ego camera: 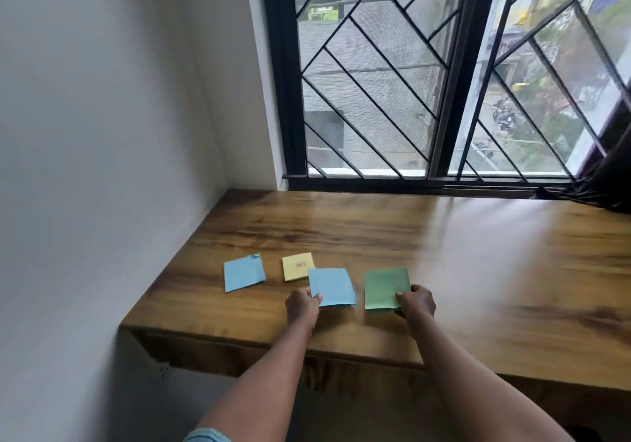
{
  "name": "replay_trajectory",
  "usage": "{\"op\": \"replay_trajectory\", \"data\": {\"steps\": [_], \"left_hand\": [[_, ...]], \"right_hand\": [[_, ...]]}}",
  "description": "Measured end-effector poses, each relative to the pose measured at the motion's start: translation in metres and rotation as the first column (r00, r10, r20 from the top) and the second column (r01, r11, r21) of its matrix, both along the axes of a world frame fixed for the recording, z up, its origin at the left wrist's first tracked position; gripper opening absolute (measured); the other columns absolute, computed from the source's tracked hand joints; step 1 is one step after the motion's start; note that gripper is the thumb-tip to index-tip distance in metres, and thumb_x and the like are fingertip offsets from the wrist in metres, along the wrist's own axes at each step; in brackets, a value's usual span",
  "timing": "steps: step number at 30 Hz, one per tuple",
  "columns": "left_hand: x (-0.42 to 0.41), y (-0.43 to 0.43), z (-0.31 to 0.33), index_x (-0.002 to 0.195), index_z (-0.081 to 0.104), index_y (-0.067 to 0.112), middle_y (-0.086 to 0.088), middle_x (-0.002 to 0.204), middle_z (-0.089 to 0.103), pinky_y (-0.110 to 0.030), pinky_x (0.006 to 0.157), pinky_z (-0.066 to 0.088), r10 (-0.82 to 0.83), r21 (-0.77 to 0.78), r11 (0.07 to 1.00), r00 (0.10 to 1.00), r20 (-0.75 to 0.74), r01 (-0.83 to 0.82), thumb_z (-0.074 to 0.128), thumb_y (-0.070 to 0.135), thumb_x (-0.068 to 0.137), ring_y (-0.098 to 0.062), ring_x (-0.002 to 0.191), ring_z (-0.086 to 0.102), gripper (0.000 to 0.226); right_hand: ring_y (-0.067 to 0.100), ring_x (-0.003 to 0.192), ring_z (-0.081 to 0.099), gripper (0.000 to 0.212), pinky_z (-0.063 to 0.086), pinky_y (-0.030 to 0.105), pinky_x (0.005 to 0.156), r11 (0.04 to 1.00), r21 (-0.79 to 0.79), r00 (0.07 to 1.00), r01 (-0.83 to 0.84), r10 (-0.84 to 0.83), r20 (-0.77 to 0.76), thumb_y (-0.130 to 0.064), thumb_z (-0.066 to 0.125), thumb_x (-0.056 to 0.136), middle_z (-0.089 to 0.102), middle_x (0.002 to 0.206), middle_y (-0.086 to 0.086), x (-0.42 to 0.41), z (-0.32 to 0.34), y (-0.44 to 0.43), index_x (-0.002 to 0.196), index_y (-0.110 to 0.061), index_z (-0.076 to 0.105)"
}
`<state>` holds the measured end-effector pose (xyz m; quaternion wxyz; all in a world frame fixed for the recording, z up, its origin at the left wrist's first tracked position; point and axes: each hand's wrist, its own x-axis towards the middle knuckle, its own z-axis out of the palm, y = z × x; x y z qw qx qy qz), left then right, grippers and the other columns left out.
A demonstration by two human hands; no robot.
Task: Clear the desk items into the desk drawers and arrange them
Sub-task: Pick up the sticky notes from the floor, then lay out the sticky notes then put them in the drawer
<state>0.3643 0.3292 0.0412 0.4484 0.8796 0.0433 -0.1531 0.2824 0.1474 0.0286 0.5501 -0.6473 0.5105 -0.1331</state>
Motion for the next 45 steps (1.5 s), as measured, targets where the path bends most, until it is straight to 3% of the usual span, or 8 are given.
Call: {"op": "replay_trajectory", "data": {"steps": [5,15,21,30,33,38,43,45], "left_hand": [[0.034,-0.051,0.005,0.124,0.061,0.003,-0.014,0.125,0.064,-0.030,0.090,0.047,-0.036,0.097,0.995,0.999,0.018,0.034,0.057,0.019,0.094,-0.027,0.114,0.060,0.034],[0.050,-0.086,-0.001,0.127,0.053,0.003,-0.014,0.130,0.055,-0.032,0.097,0.044,-0.076,0.400,0.915,0.997,0.023,0.061,0.047,0.026,0.098,-0.027,0.122,0.053,0.037],[0.036,-0.078,0.001,0.129,0.055,0.005,-0.012,0.134,0.051,-0.032,0.101,0.041,-0.065,0.471,0.881,0.997,0.032,0.042,0.044,0.036,0.098,-0.025,0.125,0.049,0.044],[-0.016,0.000,-0.007,0.118,0.065,0.013,-0.006,0.120,0.062,-0.029,0.094,0.047,-0.099,0.354,0.934,0.985,0.138,0.044,0.039,0.031,0.099,-0.019,0.111,0.057,0.037],[-0.043,0.042,-0.014,0.108,0.068,0.010,-0.006,0.104,0.067,-0.027,0.076,0.048,-0.043,0.228,0.974,0.987,0.157,0.006,0.039,0.027,0.100,-0.016,0.088,0.058,0.034],[-0.080,0.106,-0.037,0.111,0.067,0.006,-0.016,0.112,0.067,-0.032,0.085,0.047,0.074,0.114,0.990,0.994,0.082,-0.083,0.042,0.023,0.099,-0.030,0.107,0.061,0.033],[-0.097,0.153,-0.079,0.096,0.068,0.002,-0.014,0.097,0.068,-0.033,0.089,0.050,0.297,-0.179,0.912,0.894,-0.334,-0.370,0.050,0.028,0.096,-0.029,0.089,0.063,0.032],[-0.100,0.164,-0.087,0.083,0.061,0.003,-0.009,0.081,0.060,-0.035,0.087,0.048,0.323,-0.335,0.781,0.800,-0.506,-0.527,0.052,0.030,0.096,-0.020,0.070,0.055,0.031]], "right_hand": [[0.037,0.107,0.059,0.036,0.050,0.034,0.085,0.993,-0.087,0.992,-0.081,0.071,-0.108,-0.004,0.050,0.086,0.062,0.118,0.021,0.032,0.007,-0.032,0.122,-0.002,0.057],[0.033,0.115,0.046,0.033,0.041,0.035,0.095,0.862,-0.429,0.898,-0.272,0.068,-0.434,-0.023,0.044,0.094,0.046,0.125,0.016,0.025,-0.009,-0.038,0.121,-0.006,0.052],[0.037,0.113,0.047,0.034,0.040,0.039,0.096,0.849,-0.467,0.921,-0.248,0.057,-0.386,-0.025,0.043,0.097,0.044,0.126,0.020,0.012,-0.017,-0.031,0.122,-0.002,0.048],[0.038,0.115,0.046,0.035,0.039,0.038,0.098,0.843,-0.501,0.946,-0.194,0.026,-0.323,-0.019,0.043,0.096,0.044,0.127,0.021,-0.027,-0.013,0.040,0.126,-0.001,0.048],[0.040,0.112,0.047,0.030,0.037,0.039,0.097,0.828,-0.527,0.952,-0.193,0.027,-0.306,-0.013,0.047,0.094,0.049,0.122,0.024,-0.051,-0.022,0.079,0.119,0.001,0.055],[0.047,0.089,0.055,0.017,0.047,0.049,0.076,0.774,-0.617,0.958,-0.142,-0.051,-0.284,-0.007,0.069,0.080,0.059,0.095,0.030,-0.090,-0.052,0.151,0.089,0.006,0.064],[0.039,0.115,0.049,0.037,0.038,0.040,0.096,0.969,-0.192,0.975,-0.155,0.119,-0.189,-0.027,0.045,0.098,0.053,0.121,0.026,-0.108,-0.072,0.195,0.116,0.004,0.055],[0.038,0.112,0.053,0.045,0.040,0.039,0.093,0.995,0.085,0.992,0.050,-0.040,-0.116,-0.035,0.040,0.099,0.056,0.119,0.026,-0.103,-0.077,0.202,0.119,0.003,0.055]]}}
